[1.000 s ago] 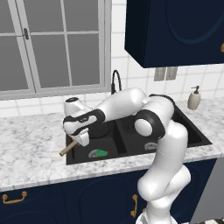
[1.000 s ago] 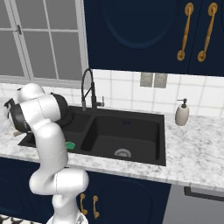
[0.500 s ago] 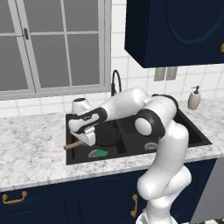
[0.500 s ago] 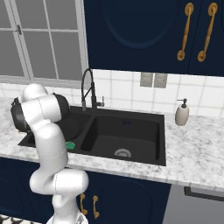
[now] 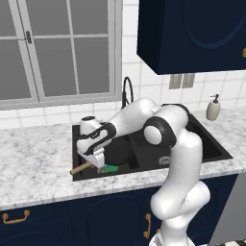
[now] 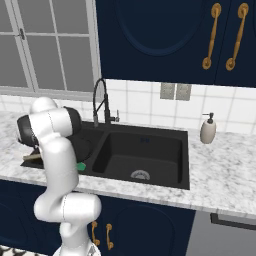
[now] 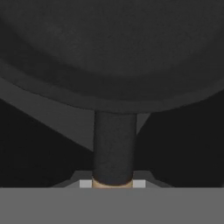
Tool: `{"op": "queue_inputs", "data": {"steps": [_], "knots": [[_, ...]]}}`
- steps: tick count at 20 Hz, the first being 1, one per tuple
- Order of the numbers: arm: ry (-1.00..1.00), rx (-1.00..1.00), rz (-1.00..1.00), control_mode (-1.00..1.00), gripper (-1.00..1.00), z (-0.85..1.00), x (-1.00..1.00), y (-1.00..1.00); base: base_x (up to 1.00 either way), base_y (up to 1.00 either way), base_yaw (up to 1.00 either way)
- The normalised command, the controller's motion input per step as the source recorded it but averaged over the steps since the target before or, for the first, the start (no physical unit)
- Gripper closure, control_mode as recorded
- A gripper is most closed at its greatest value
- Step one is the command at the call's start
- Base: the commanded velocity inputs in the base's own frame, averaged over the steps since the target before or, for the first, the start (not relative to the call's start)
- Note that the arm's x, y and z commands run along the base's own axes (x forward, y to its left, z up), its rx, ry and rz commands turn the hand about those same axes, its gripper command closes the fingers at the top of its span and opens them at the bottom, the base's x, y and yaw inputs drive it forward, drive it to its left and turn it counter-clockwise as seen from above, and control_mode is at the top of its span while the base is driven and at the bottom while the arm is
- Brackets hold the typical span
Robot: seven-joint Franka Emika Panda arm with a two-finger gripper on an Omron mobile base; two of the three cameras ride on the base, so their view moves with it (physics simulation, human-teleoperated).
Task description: Pick the pan and sponge and place them into the sink. Then turn on the water.
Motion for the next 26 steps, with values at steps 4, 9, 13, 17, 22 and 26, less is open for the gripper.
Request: {"op": "queue_inputs", "data": {"steps": [4, 9, 13, 17, 22, 26], "knots": [[0.06, 0.01, 0.0, -1.0, 1.0, -0.26, 0.18, 0.0, 0.0, 0.0, 0.0], [0.03, 0.01, 0.0, -1.0, 1.0, -0.31, 0.03, 0.0, 0.0, 0.0, 0.0], [0.03, 0.01, 0.0, -1.0, 1.0, -0.33, 0.0, 0.0, 0.0, 0.0, 0.0], [0.01, 0.01, 0.04, -1.0, 1.0, -0.32, 0.1, 0.04, 0.0, 0.0, 0.0], [0.0, 0.0, 0.32, -1.0, 1.0, -0.17, 0.07, 0.0, 0.0, 0.0, 0.0], [0.0, 0.01, 0.15, -1.0, 1.0, -0.18, 0.0, -0.04, 0.0, 0.0, 0.0]]}}
